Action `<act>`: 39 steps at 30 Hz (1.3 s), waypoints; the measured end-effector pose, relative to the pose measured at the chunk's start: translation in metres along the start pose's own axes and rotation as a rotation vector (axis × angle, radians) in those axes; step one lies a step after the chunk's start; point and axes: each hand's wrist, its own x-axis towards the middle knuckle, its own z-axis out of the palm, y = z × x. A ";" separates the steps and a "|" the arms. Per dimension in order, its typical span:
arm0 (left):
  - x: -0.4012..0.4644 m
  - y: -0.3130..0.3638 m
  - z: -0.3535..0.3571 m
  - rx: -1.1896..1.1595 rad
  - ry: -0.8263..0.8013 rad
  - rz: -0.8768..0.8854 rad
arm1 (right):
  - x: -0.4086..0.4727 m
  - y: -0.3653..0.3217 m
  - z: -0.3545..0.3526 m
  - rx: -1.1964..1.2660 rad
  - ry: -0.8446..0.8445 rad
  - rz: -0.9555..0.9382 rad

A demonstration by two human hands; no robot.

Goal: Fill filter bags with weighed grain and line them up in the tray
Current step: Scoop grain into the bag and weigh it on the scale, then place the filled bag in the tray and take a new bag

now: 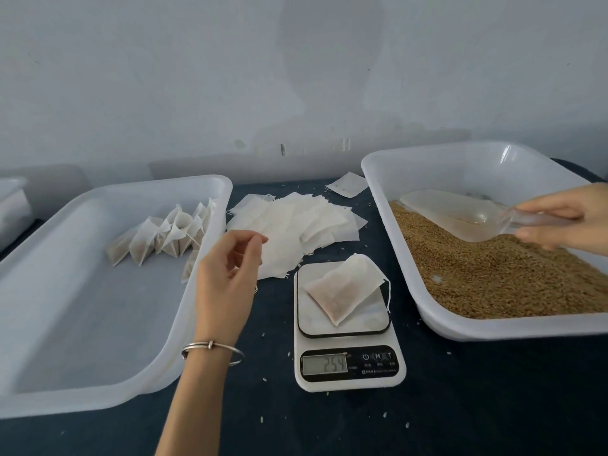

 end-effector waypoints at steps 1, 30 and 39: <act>0.001 0.000 0.000 0.005 0.007 -0.001 | 0.002 0.002 0.001 -0.013 0.000 -0.003; 0.057 0.009 -0.063 0.143 -0.042 -0.080 | -0.034 -0.200 0.163 0.435 -0.017 -0.620; 0.120 -0.087 -0.110 1.024 -0.294 -0.207 | -0.024 -0.199 0.210 0.380 -0.141 -0.531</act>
